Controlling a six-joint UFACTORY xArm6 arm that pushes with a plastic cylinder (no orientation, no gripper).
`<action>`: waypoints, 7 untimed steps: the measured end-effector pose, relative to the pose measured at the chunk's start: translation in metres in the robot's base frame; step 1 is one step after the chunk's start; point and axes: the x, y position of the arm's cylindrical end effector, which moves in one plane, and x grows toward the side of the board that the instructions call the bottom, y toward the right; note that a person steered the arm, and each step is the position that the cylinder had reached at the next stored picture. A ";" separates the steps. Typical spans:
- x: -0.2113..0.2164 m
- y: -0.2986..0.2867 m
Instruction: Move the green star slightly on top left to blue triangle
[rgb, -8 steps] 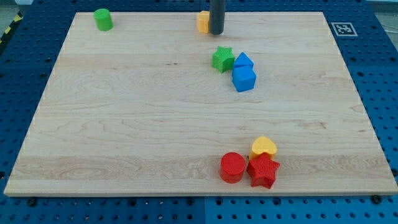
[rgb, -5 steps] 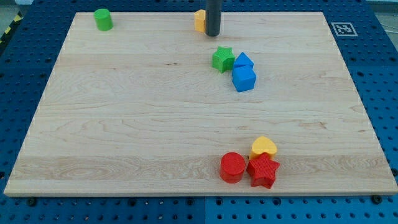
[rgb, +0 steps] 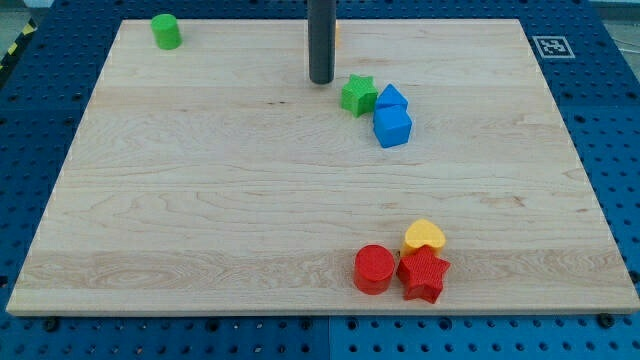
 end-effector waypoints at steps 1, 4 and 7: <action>0.018 0.000; 0.026 0.000; 0.055 0.016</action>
